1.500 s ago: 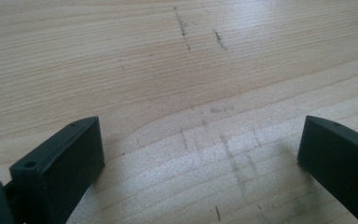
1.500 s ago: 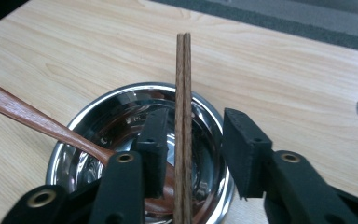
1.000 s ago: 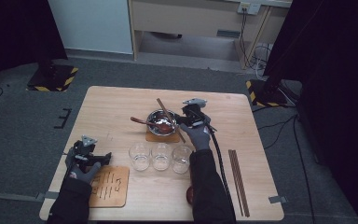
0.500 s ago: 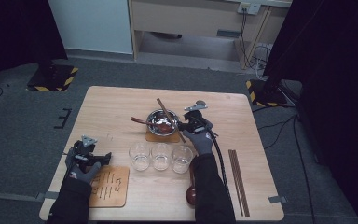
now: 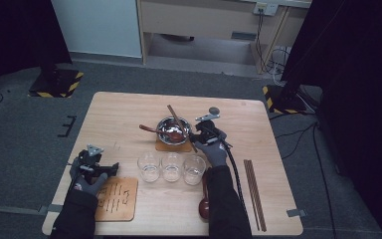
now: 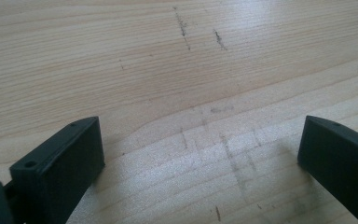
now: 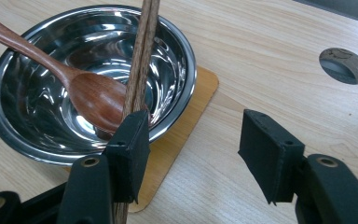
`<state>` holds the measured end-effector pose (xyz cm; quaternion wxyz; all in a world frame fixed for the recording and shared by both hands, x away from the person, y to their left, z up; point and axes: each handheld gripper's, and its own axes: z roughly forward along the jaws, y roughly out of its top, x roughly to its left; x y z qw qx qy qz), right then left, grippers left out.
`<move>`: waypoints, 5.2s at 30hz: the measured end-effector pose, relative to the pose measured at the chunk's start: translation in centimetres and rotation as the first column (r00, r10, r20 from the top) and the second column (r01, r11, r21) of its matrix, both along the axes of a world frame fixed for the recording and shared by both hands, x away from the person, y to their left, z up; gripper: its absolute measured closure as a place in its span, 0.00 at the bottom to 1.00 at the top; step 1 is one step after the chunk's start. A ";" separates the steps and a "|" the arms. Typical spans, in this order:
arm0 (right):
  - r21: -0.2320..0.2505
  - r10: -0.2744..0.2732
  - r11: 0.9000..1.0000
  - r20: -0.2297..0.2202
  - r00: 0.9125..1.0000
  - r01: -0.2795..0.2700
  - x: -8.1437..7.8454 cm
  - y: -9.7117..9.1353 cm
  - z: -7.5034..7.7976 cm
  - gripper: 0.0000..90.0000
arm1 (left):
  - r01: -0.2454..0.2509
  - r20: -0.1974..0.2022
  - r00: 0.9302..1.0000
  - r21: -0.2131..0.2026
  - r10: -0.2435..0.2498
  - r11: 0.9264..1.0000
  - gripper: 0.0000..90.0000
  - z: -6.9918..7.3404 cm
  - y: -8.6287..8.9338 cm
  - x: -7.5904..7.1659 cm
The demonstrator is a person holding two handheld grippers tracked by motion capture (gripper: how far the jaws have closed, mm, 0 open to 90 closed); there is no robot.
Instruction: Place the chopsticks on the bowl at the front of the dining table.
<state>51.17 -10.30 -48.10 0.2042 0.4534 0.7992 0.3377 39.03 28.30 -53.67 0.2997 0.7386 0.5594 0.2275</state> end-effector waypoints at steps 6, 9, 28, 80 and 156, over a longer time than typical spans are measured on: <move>0.000 0.022 1.000 0.005 1.000 -0.022 -0.3 0.4 -0.1 0.47 | 0.000 0.000 1.000 0.000 0.000 1.000 0.00 0.0 0.0 0.0; 0.002 0.031 1.000 0.010 0.999 -0.031 -0.4 0.5 -0.1 0.47 | 0.000 0.000 1.000 0.000 0.000 1.000 0.00 0.0 0.0 0.0; 0.023 0.101 0.995 0.021 0.995 -0.102 -1.1 2.0 -0.4 0.46 | 0.000 0.000 1.000 0.000 0.000 1.000 0.00 0.0 0.0 0.0; -0.005 0.147 0.989 0.076 0.986 -0.147 -1.6 3.4 -0.2 0.36 | 0.000 0.000 1.000 0.000 0.000 1.000 0.00 0.0 0.0 0.0; 0.070 -0.014 0.998 0.172 0.985 0.002 0.5 4.3 3.6 0.26 | 0.000 0.000 1.000 0.000 0.000 1.000 0.00 0.0 0.0 0.0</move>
